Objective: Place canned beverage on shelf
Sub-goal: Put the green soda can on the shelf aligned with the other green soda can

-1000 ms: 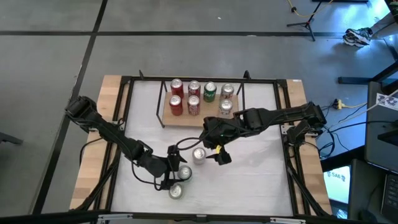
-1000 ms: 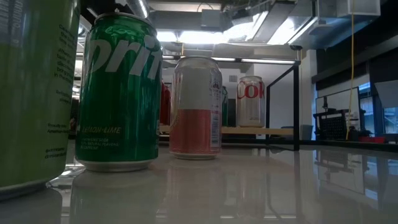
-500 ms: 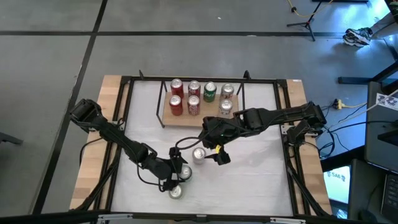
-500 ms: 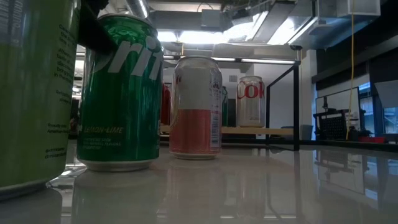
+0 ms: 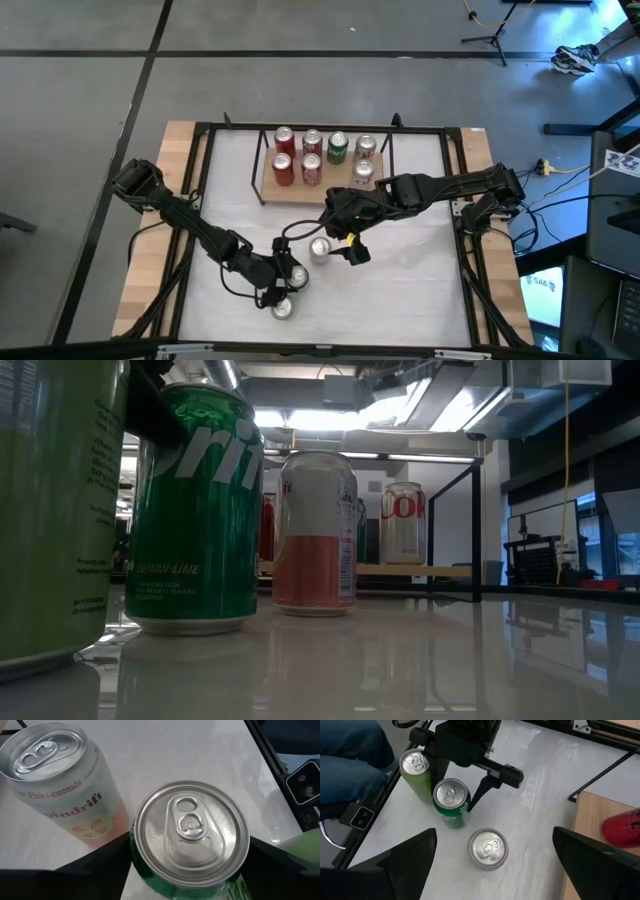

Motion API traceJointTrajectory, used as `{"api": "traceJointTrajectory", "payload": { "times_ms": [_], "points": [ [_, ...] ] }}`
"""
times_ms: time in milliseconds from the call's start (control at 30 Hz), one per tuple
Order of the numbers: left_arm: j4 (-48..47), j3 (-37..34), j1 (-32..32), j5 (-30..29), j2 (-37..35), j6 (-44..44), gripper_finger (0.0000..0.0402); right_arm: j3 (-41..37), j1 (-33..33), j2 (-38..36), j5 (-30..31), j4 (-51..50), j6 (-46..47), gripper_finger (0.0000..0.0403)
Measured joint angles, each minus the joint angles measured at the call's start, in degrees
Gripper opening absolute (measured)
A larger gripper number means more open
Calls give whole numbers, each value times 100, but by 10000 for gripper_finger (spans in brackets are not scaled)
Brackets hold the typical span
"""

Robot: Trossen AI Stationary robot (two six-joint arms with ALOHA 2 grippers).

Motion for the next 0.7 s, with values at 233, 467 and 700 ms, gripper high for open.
{"api": "traceJointTrajectory", "payload": {
  "times_ms": [233, 467, 700],
  "points": [
    [4, 0, 0, 27, 0, 0, 288, 0, 2, 0, 0, 0, 0, 392],
    [2, -1, 0, 29, -5, -9, 287, 0, 2, 0, 0, 0, -1, 392],
    [-57, -11, 0, 72, -100, -122, 286, 0, 2, 0, 0, 0, 0, 392]
  ]
}}
